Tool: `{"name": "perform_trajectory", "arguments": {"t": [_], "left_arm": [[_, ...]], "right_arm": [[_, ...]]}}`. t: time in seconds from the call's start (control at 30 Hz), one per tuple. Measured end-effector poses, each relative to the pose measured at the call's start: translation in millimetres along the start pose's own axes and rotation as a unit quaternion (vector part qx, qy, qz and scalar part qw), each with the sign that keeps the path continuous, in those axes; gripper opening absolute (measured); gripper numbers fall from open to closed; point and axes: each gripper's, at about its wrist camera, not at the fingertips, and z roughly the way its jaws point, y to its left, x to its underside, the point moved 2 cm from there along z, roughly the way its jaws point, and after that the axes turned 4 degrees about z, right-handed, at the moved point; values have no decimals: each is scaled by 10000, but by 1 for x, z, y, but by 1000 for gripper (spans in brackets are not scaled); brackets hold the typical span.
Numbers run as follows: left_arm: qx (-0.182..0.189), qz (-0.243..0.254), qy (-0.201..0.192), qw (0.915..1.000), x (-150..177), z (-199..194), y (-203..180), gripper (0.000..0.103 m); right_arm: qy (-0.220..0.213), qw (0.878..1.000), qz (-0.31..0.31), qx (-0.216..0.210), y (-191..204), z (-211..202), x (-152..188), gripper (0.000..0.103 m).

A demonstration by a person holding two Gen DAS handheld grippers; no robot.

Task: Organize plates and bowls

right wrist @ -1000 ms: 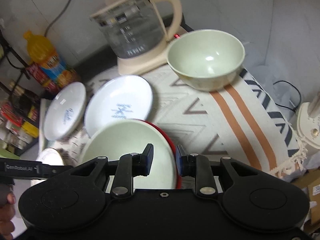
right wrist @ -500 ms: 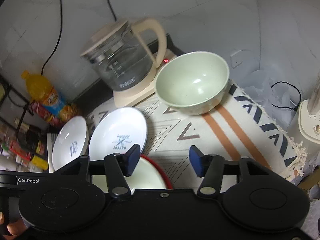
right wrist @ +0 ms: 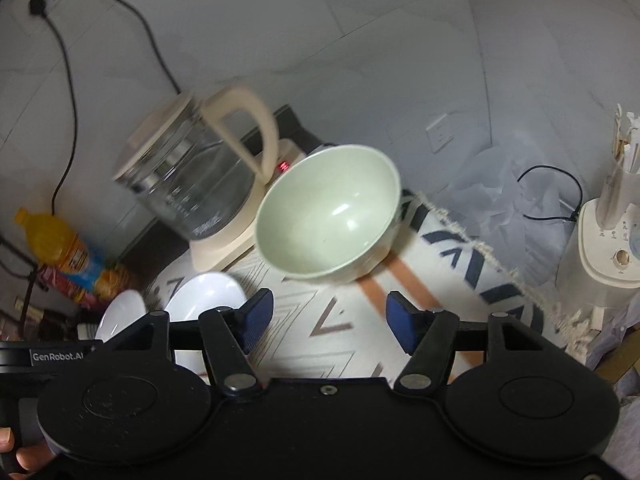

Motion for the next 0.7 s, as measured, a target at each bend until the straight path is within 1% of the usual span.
{"name": "perform_trajectory", "arguments": {"t": [0.1, 0.27, 0.4, 0.5, 0.6, 0.63, 0.7], "left_arm": [[39, 32, -76, 10000, -9, 8, -9, 58], [180, 14, -248, 9995, -27, 20, -24, 58], [234, -13, -267, 9994, -39, 34, -38, 57], [245, -63, -253, 9994, -43, 47, -46, 55], [264, -165, -234, 9992, -45, 58, -50, 53], [264, -180, -211, 9993, -46, 63, -52, 51], [272, -236, -135, 9993, -48, 72, -53, 48]], "right_arm": [[-17, 10000, 93, 23, -8, 6, -9, 58], [-109, 9996, 255, -76, -18, 9, -23, 57], [-105, 9995, 292, -85, -26, 17, -33, 56], [-50, 9993, 348, -125, -32, 27, -39, 49], [-9, 9993, 361, -116, -37, 41, -43, 40], [32, 9991, 393, -142, -38, 46, -44, 36], [122, 9987, 463, -172, -42, 54, -44, 36]]}}
